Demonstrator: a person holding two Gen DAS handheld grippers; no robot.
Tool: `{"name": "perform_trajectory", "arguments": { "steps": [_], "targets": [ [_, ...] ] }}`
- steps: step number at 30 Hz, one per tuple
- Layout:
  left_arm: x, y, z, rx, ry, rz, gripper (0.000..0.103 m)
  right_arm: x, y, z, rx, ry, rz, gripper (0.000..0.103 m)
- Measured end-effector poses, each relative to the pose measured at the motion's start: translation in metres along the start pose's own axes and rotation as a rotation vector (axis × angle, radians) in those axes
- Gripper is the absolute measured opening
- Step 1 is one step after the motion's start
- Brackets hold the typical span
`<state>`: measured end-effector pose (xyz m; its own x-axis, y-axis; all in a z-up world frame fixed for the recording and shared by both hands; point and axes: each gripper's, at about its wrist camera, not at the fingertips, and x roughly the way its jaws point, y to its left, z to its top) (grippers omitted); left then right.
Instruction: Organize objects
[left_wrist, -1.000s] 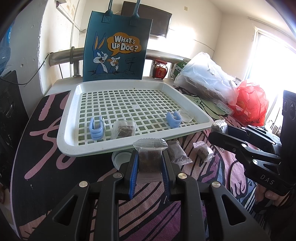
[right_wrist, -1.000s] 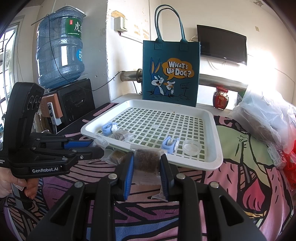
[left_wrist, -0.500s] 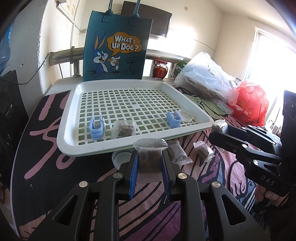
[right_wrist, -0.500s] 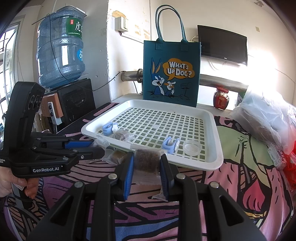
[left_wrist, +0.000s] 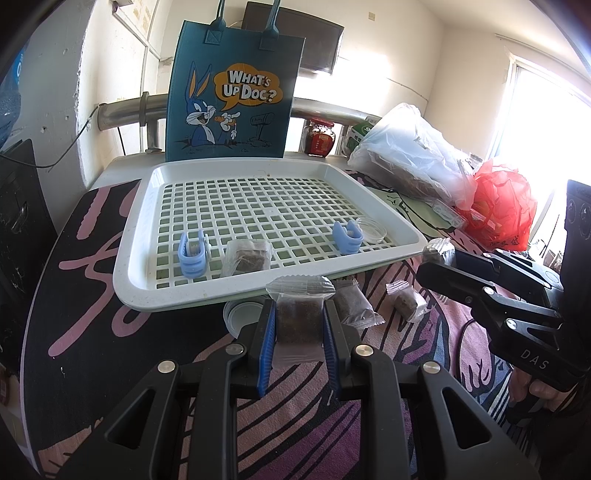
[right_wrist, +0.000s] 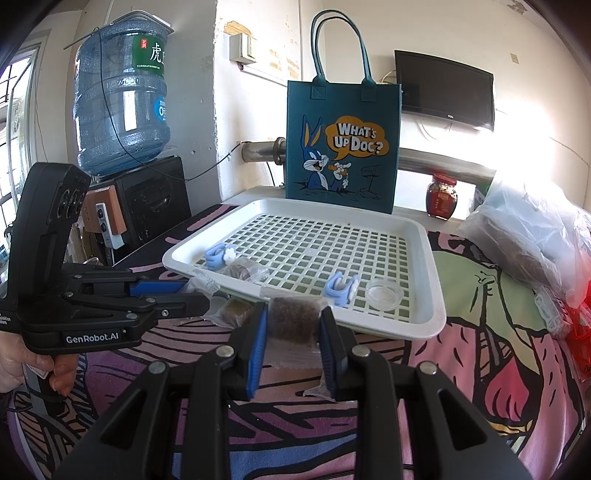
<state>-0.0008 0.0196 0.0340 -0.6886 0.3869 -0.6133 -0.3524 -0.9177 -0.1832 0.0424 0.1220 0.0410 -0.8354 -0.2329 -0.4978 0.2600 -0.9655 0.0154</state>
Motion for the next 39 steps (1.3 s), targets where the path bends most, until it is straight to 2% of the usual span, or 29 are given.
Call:
{"name": "perform_trajectory", "arguments": {
  "steps": [39],
  "targets": [
    [0.002,0.0012,-0.0029,-0.002,0.006,-0.001,0.023,0.0003,0.0025,0.0009,0.0,0.001,0.0,0.026]
  ]
}}
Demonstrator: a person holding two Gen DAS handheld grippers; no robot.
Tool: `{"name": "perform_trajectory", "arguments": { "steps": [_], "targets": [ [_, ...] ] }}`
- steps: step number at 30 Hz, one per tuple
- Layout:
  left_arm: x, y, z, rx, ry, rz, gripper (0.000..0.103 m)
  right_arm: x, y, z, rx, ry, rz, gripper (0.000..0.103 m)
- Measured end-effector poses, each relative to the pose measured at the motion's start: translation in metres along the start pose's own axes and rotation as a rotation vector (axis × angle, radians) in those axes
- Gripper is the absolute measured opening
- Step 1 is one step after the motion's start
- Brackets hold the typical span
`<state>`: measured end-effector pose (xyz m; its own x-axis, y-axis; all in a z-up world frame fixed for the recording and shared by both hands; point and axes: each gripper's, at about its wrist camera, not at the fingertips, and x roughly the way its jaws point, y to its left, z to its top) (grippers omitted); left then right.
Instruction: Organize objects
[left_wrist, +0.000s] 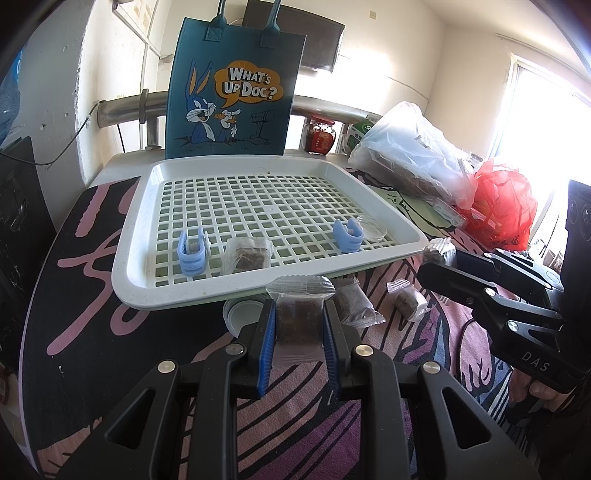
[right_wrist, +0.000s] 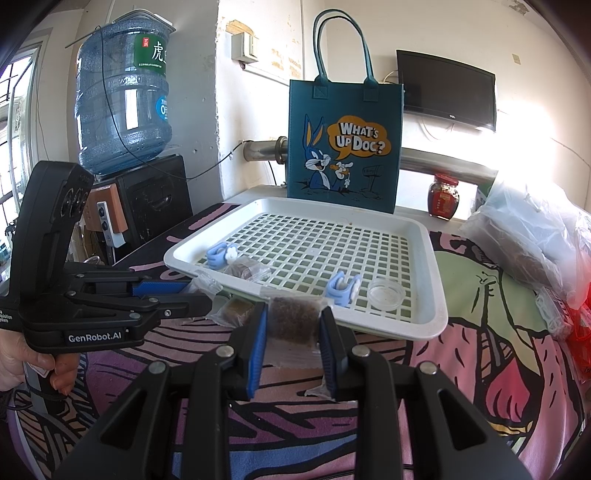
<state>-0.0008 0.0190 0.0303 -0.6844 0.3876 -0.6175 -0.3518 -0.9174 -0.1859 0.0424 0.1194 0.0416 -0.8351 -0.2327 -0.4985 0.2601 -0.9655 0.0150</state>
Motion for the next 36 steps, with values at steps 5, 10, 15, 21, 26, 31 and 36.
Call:
{"name": "perform_trajectory", "arguments": {
  "steps": [5,10,15,21,26,31,36],
  "targets": [
    [0.0,0.0,-0.0013,-0.001,0.001,0.0,0.023,0.0,0.0004,0.0002,0.0,0.0,0.0,0.026],
    [0.0003,0.0003,-0.0007,-0.002,0.001,0.0,0.023,0.0,0.0009,0.0002,0.0,0.0,0.0,0.026],
    [0.0001,0.0006,-0.0014,-0.004,0.003,0.0,0.023,-0.0001,0.001,0.0002,0.0,0.0,0.0,0.026],
    [0.0002,0.0006,-0.0012,-0.005,0.003,-0.001,0.023,0.0001,0.0012,0.0002,0.0,0.0,0.0,0.026],
    [0.0,0.0004,-0.0018,-0.005,0.003,-0.001,0.023,0.0,0.0009,0.0002,0.0,0.0,0.0,0.026],
    [0.0004,0.001,-0.0014,-0.005,0.004,-0.001,0.023,0.0002,0.0011,0.0002,0.0,0.0,-0.001,0.026],
    [0.0001,0.0004,-0.0023,-0.008,0.006,0.0,0.023,-0.0001,0.0005,0.0001,0.0,0.0,-0.001,0.026]
  ]
}}
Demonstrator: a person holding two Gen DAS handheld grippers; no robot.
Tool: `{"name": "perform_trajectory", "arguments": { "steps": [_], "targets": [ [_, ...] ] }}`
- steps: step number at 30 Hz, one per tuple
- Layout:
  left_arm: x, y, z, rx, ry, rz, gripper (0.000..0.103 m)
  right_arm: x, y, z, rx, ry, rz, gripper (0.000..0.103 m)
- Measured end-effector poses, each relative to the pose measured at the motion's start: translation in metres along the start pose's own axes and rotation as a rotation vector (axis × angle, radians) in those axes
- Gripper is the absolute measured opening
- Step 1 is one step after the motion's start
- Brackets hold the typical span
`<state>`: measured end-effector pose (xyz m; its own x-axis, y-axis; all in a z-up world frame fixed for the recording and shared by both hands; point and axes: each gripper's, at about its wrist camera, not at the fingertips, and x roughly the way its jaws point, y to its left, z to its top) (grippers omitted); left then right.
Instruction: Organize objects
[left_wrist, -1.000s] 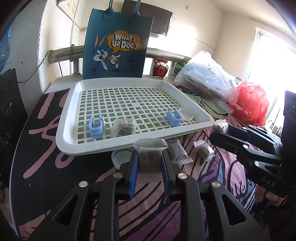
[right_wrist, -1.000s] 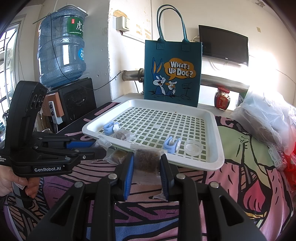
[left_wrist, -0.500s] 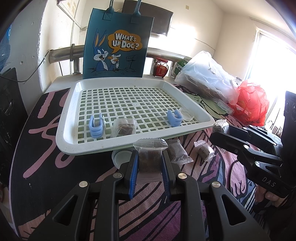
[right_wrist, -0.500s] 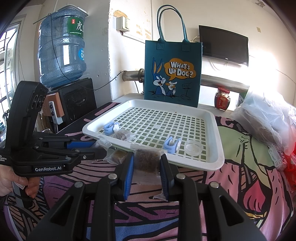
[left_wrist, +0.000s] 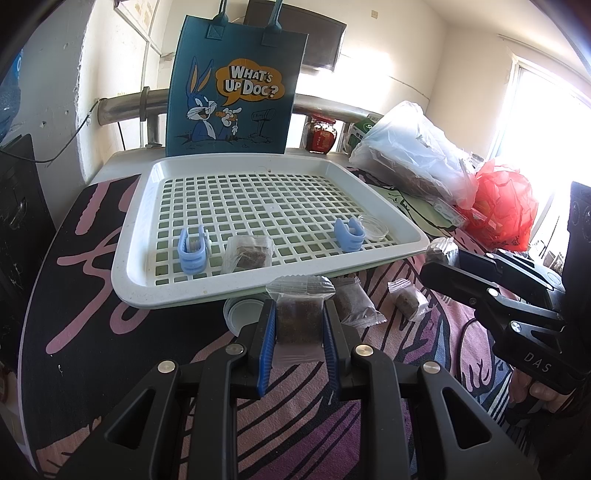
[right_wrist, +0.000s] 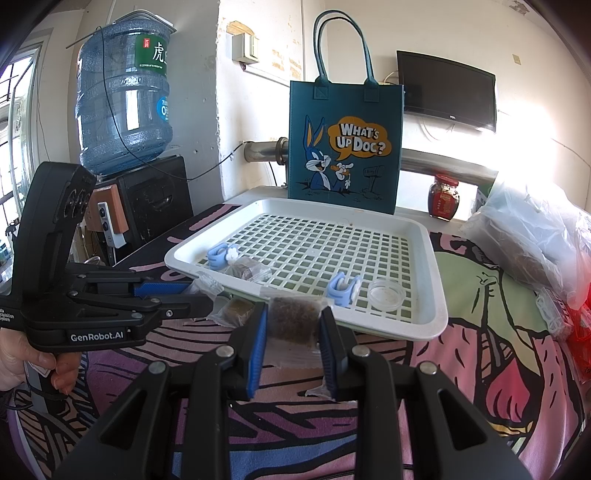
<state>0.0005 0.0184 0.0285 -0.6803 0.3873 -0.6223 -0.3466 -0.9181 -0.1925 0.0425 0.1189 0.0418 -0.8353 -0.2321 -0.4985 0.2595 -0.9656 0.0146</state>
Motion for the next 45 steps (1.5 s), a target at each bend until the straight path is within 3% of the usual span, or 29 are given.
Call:
{"name": "perform_trajectory", "arguments": {
  "steps": [45],
  "targets": [
    [0.001,0.001,0.003,-0.012,0.019,0.018,0.023,0.007,-0.011,0.001,0.057,0.038,0.004,0.026]
  ]
}}
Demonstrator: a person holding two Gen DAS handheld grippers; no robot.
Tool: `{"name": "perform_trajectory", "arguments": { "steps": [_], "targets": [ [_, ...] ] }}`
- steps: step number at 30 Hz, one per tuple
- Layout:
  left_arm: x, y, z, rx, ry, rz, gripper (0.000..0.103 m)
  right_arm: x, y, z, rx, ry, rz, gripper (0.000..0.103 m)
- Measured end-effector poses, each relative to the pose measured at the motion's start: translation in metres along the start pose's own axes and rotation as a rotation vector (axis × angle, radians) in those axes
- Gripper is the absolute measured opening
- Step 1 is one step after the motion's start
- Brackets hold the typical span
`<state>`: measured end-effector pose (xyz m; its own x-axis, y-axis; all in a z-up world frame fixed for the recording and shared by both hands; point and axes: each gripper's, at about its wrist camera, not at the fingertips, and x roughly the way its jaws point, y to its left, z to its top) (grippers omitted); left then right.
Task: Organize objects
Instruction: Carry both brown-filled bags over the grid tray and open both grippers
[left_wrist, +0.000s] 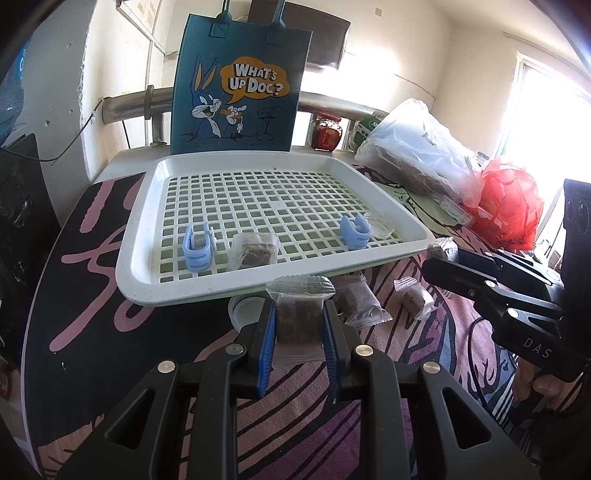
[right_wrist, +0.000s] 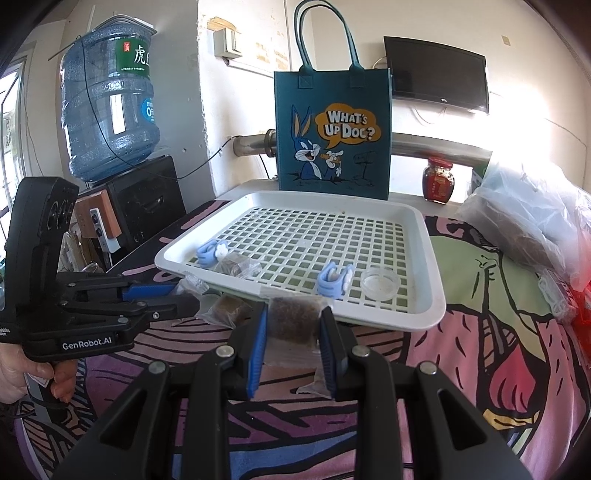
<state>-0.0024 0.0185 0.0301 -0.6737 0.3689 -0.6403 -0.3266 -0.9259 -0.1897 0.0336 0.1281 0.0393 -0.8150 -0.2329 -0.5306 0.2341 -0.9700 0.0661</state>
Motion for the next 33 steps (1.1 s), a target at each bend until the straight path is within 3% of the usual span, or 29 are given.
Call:
{"name": "perform_trajectory", "arguments": {
  "steps": [3,6,10,14,20,24,28,33],
  "targets": [
    [-0.005,0.008,0.0,-0.015,0.023,-0.008,0.023,0.001,-0.002,0.0,0.006,0.012,0.01,0.026],
    [-0.024,0.03,0.008,-0.107,-0.021,-0.035,0.023,-0.008,-0.011,0.007,0.043,0.008,0.037,0.026],
    [-0.035,0.047,0.021,-0.103,-0.05,0.033,0.023,-0.025,-0.027,0.029,0.051,-0.038,0.027,0.026],
    [-0.03,0.054,0.038,-0.091,-0.043,0.054,0.023,-0.023,-0.045,0.053,0.059,-0.049,0.044,0.026],
    [0.007,0.059,0.071,-0.069,-0.008,0.099,0.023,0.029,-0.069,0.076,0.122,0.05,0.074,0.026],
    [0.041,0.063,0.089,-0.071,0.024,0.121,0.023,0.077,-0.068,0.079,0.098,0.146,0.042,0.026],
    [0.068,0.068,0.094,-0.104,0.064,0.141,0.023,0.117,-0.063,0.076,0.049,0.233,-0.01,0.026],
    [0.089,0.068,0.09,-0.113,0.105,0.174,0.023,0.141,-0.072,0.07,0.07,0.279,-0.054,0.026]
  ]
}}
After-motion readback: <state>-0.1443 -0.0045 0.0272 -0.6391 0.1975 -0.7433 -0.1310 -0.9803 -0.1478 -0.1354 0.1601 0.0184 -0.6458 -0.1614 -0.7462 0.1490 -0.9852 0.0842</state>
